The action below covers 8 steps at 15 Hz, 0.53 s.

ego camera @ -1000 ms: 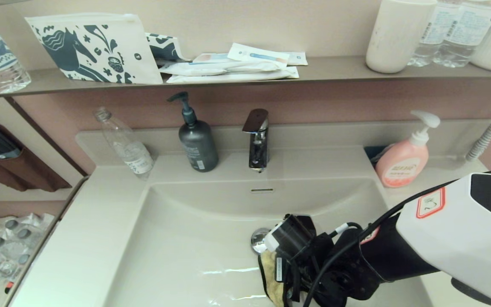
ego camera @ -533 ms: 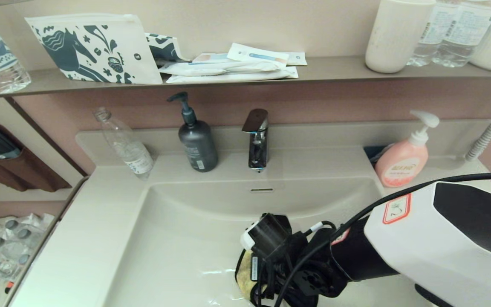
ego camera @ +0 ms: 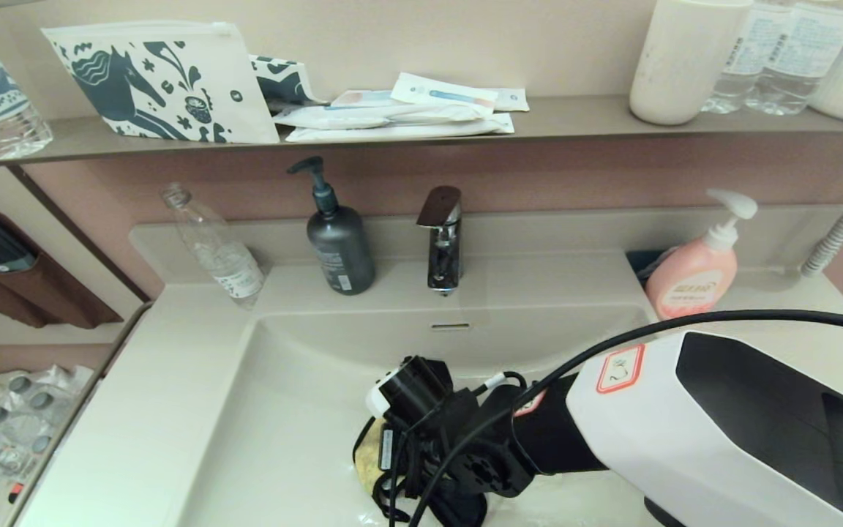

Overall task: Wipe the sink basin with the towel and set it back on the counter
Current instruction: Wipe the sink

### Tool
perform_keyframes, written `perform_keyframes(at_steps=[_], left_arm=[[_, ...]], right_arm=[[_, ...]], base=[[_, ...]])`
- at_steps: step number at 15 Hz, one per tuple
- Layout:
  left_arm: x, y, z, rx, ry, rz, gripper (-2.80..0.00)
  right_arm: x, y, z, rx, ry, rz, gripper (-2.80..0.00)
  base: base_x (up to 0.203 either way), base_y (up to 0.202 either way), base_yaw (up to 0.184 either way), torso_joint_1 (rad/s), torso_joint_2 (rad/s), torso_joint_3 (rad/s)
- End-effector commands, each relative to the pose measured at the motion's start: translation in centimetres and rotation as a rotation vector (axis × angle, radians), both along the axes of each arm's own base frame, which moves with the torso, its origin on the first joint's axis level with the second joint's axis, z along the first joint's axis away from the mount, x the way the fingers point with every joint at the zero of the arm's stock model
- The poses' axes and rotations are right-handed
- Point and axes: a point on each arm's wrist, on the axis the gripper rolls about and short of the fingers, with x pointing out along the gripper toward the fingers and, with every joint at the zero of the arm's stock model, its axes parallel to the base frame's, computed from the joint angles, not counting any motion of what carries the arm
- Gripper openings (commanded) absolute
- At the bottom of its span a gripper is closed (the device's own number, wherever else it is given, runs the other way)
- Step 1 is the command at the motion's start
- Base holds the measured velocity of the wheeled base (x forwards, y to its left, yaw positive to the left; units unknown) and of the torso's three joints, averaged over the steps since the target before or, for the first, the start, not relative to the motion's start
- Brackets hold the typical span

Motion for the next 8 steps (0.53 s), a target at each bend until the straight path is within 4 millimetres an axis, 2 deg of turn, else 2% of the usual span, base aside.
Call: perform_keyframes(at_steps=[1, 4, 8], left_arm=[[0.0, 0.0, 0.0, 0.0, 0.001, 0.0, -2.8], [0.0, 0.0, 0.0, 0.0, 0.001, 0.0, -2.8], [0.0, 0.0, 0.0, 0.0, 0.001, 0.0, -2.8]], right_arm=[[0.4, 1.1, 0.5, 0.035, -0.011, 0.015, -2.8], [1.2, 2.3, 0.2, 0.027, -0.031, 0.039, -2.8], [3.0, 2.7, -0.8, -0.036, -0.106, 0.03, -2.8]], base=[[0.0, 0.0, 0.0, 0.0, 0.0, 0.0], [0.0, 0.0, 0.0, 0.0, 0.0, 0.0], [0.0, 0.0, 0.0, 0.0, 0.0, 0.0]])
